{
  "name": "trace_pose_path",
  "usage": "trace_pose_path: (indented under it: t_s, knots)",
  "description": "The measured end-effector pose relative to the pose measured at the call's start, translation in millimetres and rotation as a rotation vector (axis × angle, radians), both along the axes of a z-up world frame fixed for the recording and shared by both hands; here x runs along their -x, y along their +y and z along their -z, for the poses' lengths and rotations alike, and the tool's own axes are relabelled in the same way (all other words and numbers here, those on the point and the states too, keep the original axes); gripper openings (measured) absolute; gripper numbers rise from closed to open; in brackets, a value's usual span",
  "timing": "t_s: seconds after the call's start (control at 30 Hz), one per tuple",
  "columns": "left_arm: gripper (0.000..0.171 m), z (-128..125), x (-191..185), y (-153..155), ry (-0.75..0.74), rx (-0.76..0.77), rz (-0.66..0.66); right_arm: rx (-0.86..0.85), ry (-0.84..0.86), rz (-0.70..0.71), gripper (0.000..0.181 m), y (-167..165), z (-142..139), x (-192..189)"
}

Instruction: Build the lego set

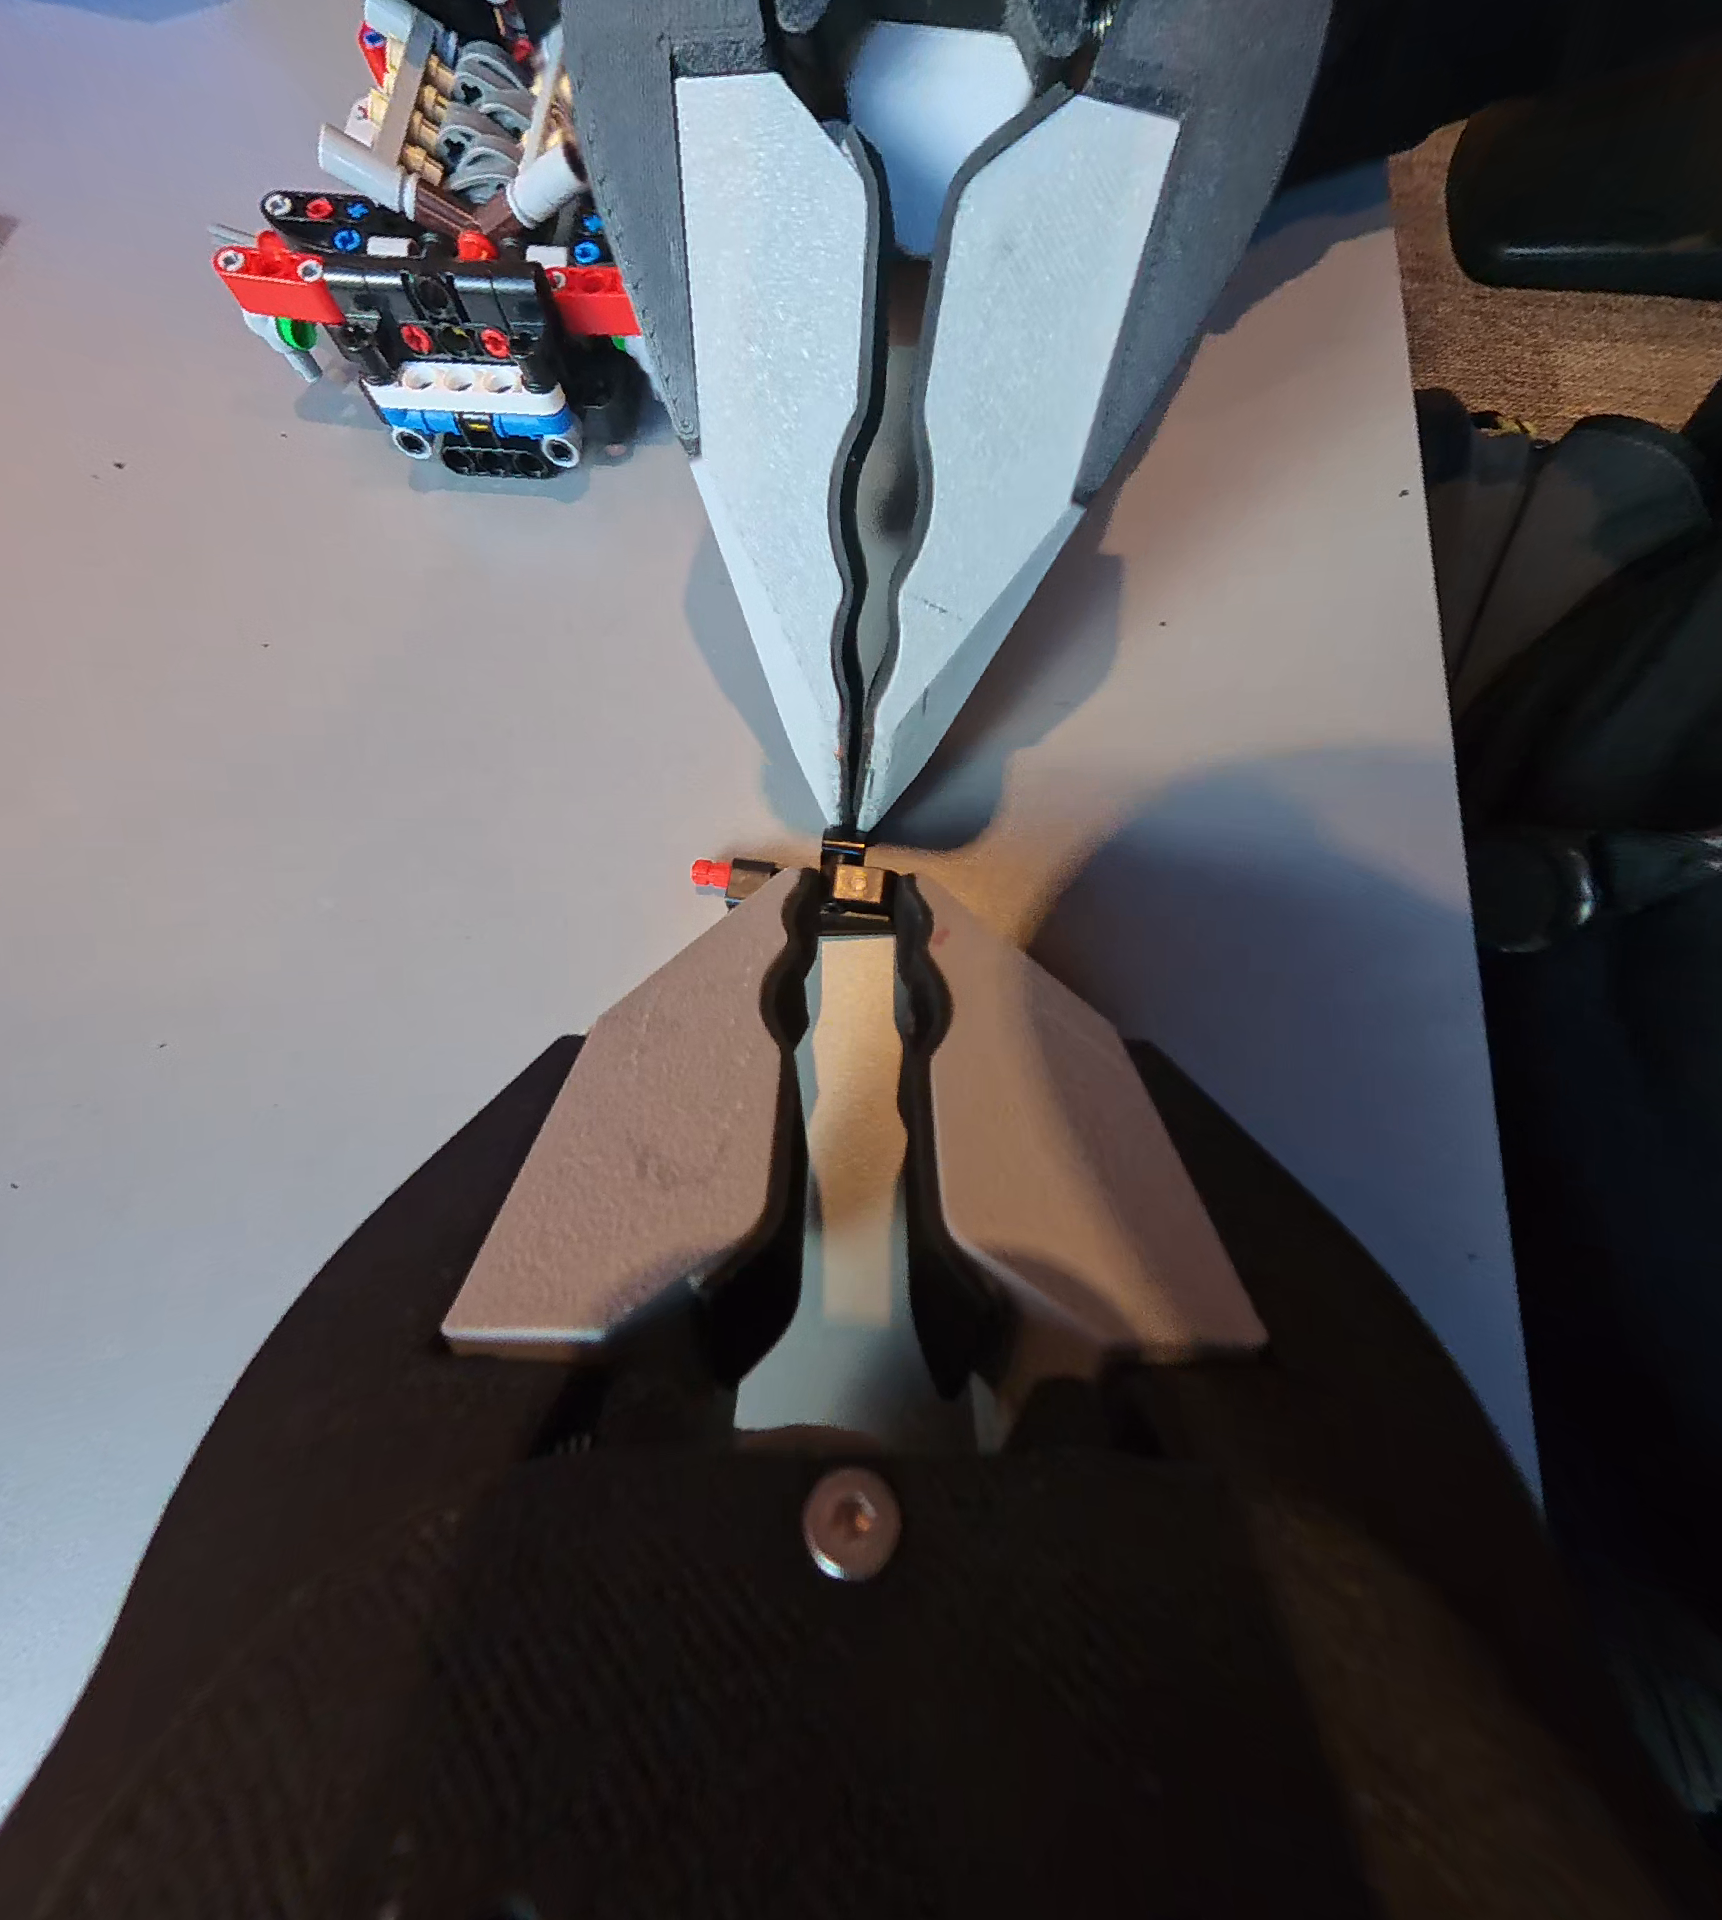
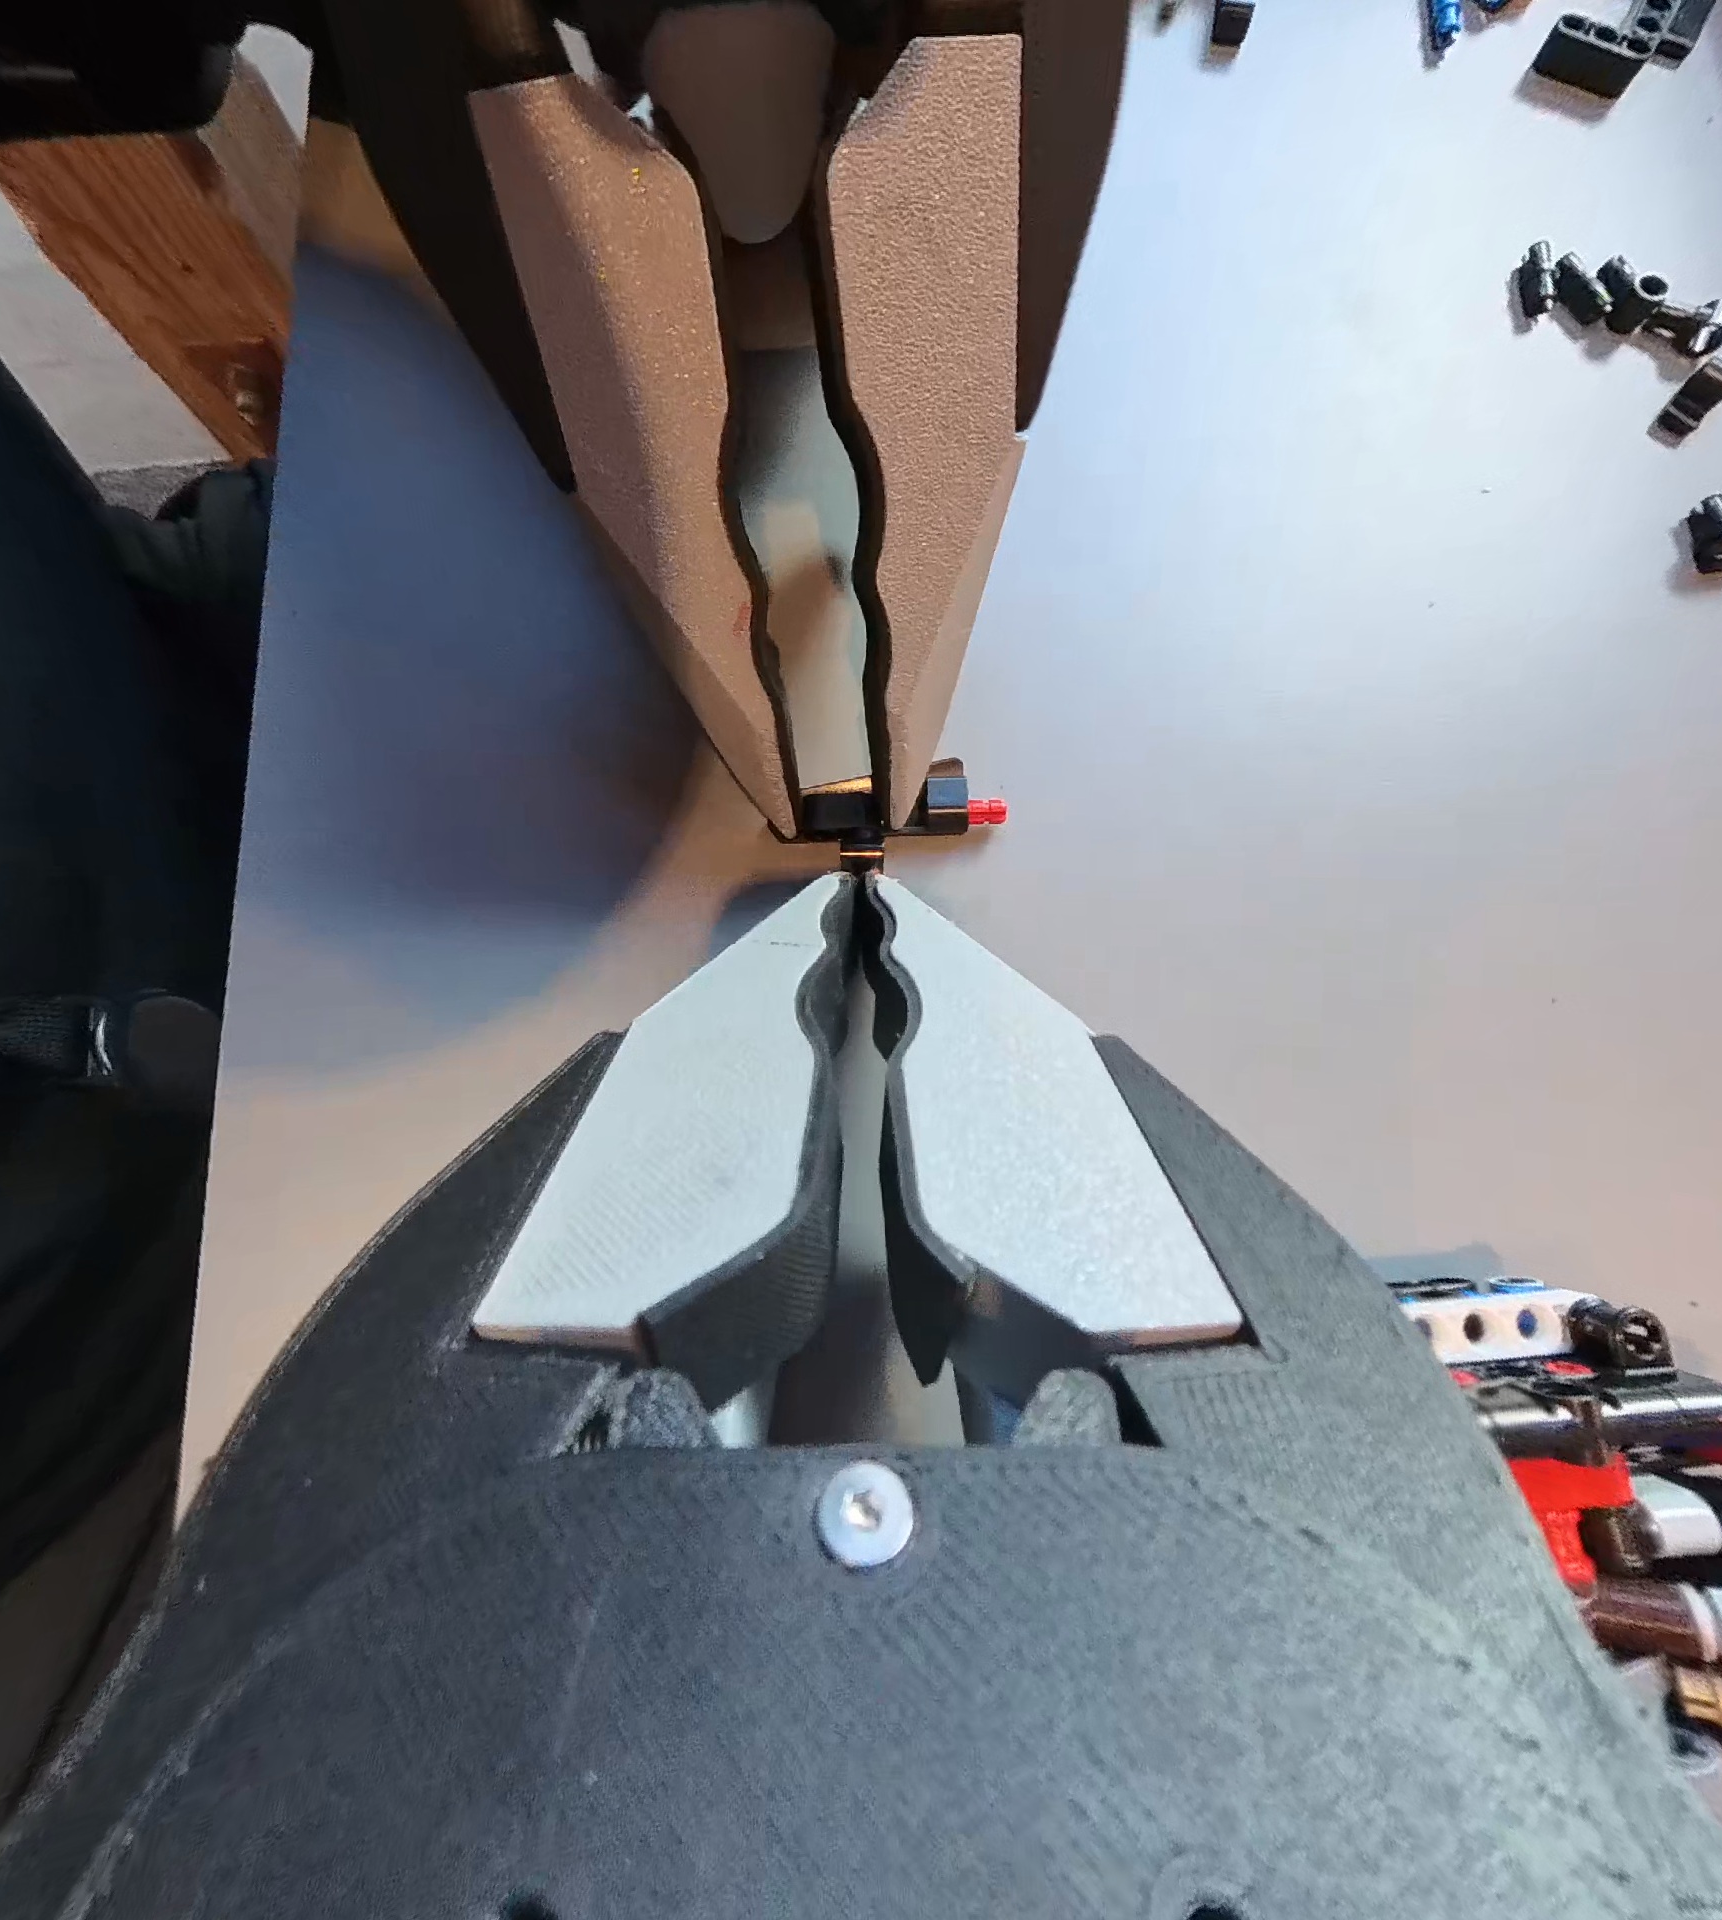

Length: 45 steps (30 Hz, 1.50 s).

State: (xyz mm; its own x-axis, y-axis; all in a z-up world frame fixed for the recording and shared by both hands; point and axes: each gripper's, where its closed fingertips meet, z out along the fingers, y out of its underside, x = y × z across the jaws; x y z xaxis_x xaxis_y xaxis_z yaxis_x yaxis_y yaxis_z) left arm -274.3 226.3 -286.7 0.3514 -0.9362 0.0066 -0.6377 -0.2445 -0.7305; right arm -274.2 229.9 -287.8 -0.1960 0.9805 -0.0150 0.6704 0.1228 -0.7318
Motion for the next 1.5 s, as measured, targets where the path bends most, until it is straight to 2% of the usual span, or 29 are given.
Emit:
trace_pose_path:
  t_s: [0.23,0.27,0.3,0.63,0.73,0.87,1.1,1.33,1.5]
  knots:
    - [0.011,-1,0,2,0.000,-0.001,-0.027,-0.043,0.108,0.081,0.000,7,-14,-3]
    - [0.019,-1,0,3,0.000,-0.002,-0.029,-0.045,0.117,0.088,0.000,7,-15,-4]
    - [0.035,-1,0,3,0.001,-0.002,-0.033,-0.050,0.128,0.097,0.000,8,-16,-5]
    - [0.034,-6,5,2,-0.050,0.041,-0.085,0.004,0.265,0.142,0.000,14,-38,-15]
    - [0.035,-4,5,-1,-0.048,0.064,-0.090,-0.004,0.252,0.123,0.001,9,-36,-12]
    - [0.036,-2,1,-5,-0.036,0.061,-0.069,-0.021,0.220,0.086,0.011,-4,-31,4]
    - [0.036,-4,2,-10,-0.058,0.091,-0.053,-0.124,0.092,0.104,0.010,-2,-9,15]
    - [0.039,-7,2,-11,-0.071,0.067,-0.045,-0.091,0.071,0.100,0.011,-3,-6,15]
    - [0.039,-19,3,-9,-0.162,0.063,-0.060,-0.082,0.069,0.100,0.011,-2,-6,15]
